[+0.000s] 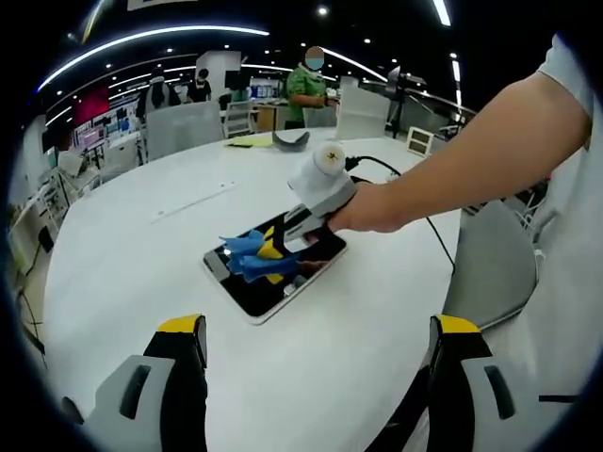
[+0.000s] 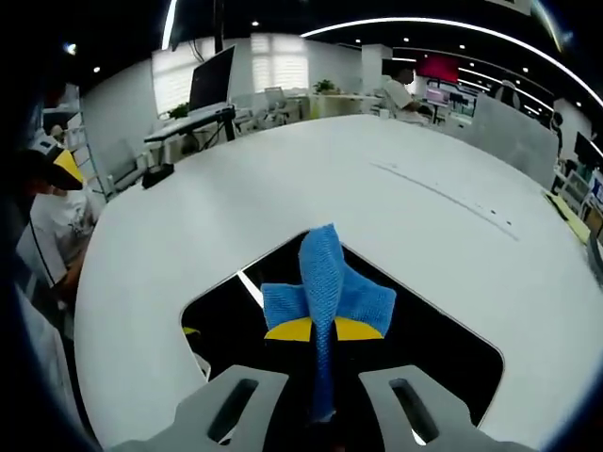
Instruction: Wipe the mirror surface with the cleaning cloth until all visible marks leave the cleaned area.
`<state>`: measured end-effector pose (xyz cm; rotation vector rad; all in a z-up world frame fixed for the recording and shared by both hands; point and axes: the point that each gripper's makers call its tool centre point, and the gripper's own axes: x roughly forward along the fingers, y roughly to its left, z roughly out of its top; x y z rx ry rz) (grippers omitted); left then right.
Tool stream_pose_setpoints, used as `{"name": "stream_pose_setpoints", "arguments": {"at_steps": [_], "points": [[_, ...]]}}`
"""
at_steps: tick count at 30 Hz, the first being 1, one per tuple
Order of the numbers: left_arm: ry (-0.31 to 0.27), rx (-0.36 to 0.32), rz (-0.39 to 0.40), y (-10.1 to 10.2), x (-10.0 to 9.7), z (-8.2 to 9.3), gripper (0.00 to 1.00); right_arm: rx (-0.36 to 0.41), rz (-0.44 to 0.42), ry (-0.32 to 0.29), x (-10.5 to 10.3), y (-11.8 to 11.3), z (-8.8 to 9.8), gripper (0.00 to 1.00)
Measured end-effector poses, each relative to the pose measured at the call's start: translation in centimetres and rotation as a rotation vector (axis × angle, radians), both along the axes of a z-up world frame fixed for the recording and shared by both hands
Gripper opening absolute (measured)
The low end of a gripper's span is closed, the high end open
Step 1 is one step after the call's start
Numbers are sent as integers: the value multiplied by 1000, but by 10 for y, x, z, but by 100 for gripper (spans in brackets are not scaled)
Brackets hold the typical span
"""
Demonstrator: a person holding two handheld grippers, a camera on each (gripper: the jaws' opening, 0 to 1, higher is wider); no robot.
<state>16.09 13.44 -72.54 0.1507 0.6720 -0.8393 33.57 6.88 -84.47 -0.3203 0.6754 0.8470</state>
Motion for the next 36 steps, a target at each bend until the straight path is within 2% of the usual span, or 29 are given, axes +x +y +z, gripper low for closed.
{"name": "stream_pose_setpoints", "arguments": {"at_steps": [36], "points": [[-2, -2, 27, 24, -5, 0, 99, -5, 100, 17, -12, 43, 0, 1]]}}
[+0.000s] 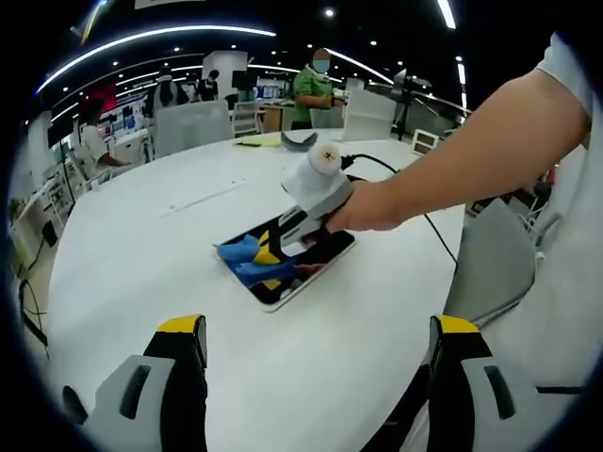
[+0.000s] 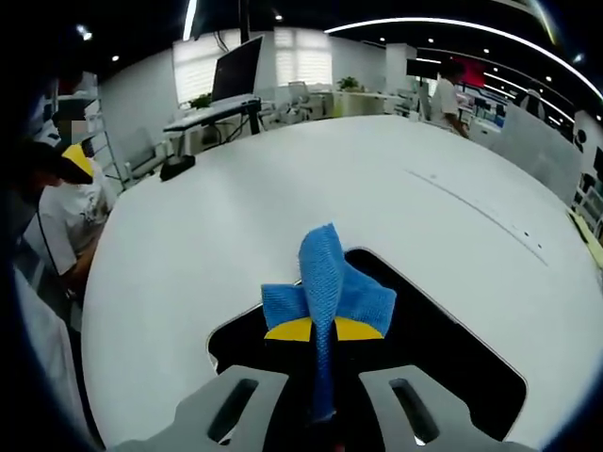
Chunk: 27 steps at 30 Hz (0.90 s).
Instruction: Wipe the mirror surface with the cleaning cloth until all visible marks leave the cleaned area.
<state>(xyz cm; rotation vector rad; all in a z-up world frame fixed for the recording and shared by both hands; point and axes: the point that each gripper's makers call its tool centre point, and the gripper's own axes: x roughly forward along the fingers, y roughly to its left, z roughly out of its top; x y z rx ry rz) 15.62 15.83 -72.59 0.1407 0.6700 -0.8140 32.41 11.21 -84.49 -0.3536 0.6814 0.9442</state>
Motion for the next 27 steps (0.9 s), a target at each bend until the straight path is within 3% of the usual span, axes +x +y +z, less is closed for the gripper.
{"name": "stream_pose_setpoints", "arguments": {"at_steps": [27], "points": [[-4, -6, -2, 6, 0, 1, 99, 1, 20, -7, -6, 11, 0, 1]]}}
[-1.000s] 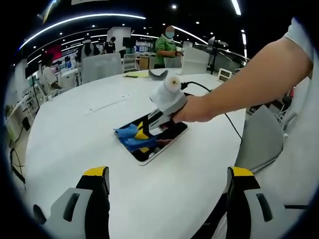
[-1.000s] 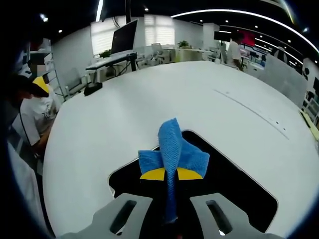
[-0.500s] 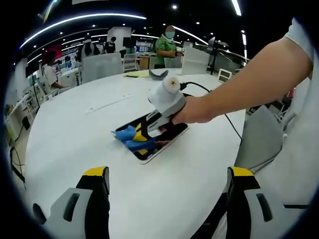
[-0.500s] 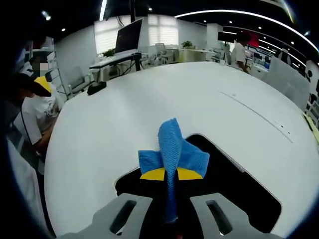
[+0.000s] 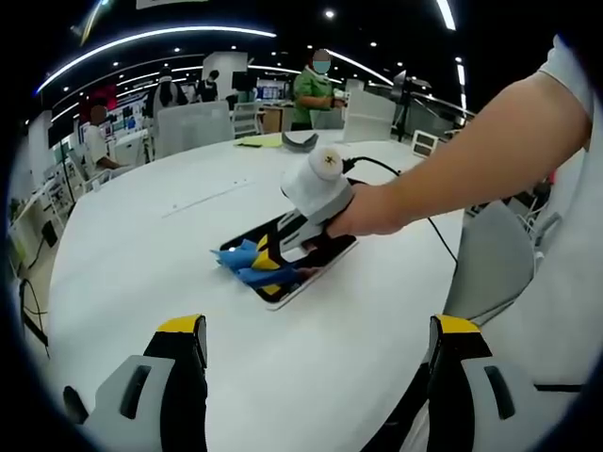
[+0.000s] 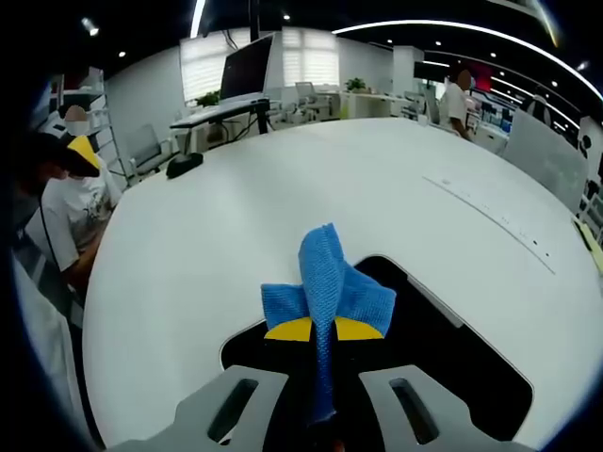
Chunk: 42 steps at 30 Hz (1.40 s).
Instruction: Wipe the mirror surface with the cleaning cloth until all visible marks leave the cleaned area.
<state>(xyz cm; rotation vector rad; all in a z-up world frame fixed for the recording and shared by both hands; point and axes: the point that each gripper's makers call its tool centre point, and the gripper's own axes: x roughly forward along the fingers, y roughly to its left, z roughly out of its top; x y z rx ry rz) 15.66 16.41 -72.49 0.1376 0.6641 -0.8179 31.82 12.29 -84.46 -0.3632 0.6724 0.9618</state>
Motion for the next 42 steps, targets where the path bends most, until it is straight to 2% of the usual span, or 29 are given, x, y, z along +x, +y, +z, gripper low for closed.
{"name": "stream_pose_setpoints", "arguments": {"at_steps": [10, 20, 30, 42], "points": [[2, -2, 3, -1, 1, -1, 99, -8, 30, -1, 0, 0, 0, 1], [6, 5, 8, -4, 3, -2, 99, -13, 127, 14, -2, 3, -1, 1], [10, 16, 7, -8, 5, -2, 99, 36, 196, 42, -6, 6, 0, 1], [14, 27, 0, -17, 6, -3, 99, 52, 154, 42, -10, 7, 0, 1]]}}
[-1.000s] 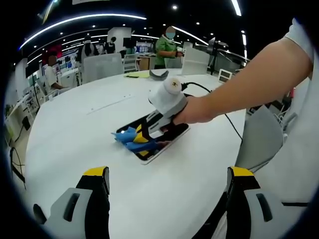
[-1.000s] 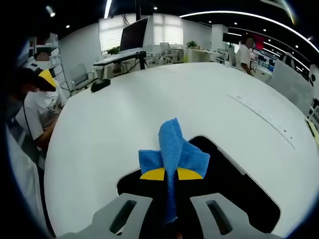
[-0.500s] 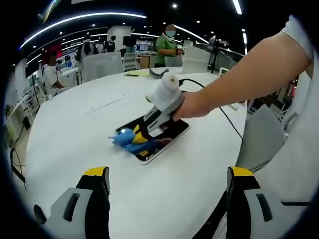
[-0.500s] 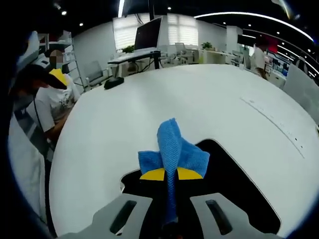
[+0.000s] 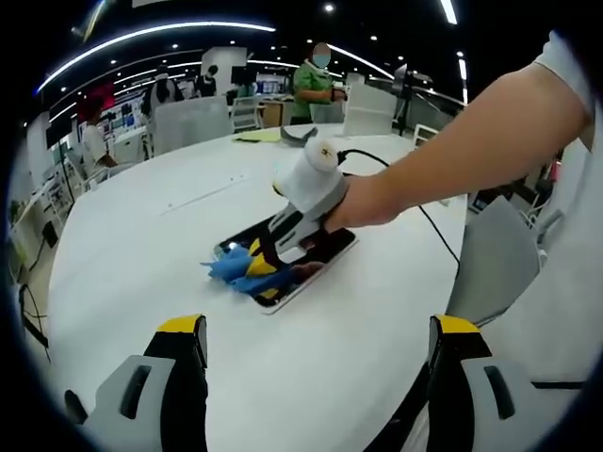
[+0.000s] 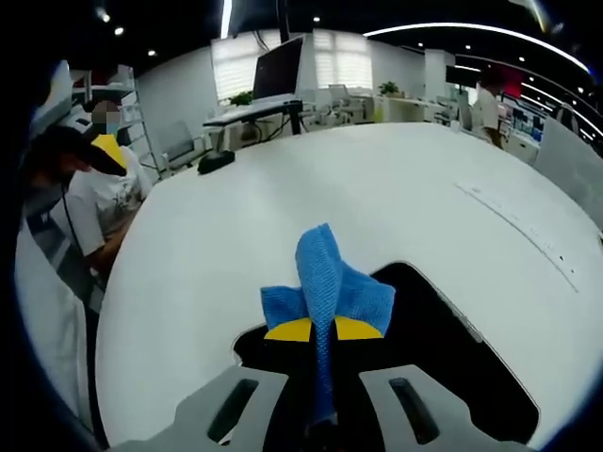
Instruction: Wipe the mirror surface with the cleaning cloth until all visible marks leave the cleaned area.
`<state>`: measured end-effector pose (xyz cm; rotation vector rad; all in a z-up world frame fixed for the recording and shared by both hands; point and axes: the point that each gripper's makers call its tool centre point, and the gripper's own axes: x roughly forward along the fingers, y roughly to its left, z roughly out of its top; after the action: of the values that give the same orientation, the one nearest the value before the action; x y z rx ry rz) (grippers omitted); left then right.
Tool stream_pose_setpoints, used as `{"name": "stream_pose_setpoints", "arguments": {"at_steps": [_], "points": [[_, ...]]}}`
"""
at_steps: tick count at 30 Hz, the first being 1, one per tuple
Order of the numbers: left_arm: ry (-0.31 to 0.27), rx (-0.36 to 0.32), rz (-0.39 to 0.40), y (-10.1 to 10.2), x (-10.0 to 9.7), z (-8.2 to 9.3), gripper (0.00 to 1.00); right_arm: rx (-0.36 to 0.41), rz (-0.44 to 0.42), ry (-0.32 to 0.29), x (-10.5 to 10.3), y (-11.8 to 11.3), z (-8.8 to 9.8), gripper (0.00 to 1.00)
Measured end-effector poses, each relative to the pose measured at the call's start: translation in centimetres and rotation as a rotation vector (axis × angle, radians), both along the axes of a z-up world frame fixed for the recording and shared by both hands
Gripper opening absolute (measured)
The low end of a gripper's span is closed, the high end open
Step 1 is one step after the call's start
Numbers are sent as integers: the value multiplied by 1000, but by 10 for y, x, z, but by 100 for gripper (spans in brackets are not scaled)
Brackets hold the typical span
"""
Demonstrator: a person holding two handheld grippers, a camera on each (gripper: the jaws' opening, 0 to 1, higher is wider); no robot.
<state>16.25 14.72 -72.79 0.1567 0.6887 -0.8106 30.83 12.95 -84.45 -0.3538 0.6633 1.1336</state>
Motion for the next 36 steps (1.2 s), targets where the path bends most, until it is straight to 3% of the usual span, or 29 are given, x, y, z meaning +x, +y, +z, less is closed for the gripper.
{"name": "stream_pose_setpoints", "arguments": {"at_steps": [18, 36], "points": [[2, 0, 18, -15, -13, 2, 99, 21, 70, -3, -32, 4, 0, 1], [3, 27, 24, -27, -26, 3, 99, 33, 126, -36, -59, -6, 1, 1]]}}
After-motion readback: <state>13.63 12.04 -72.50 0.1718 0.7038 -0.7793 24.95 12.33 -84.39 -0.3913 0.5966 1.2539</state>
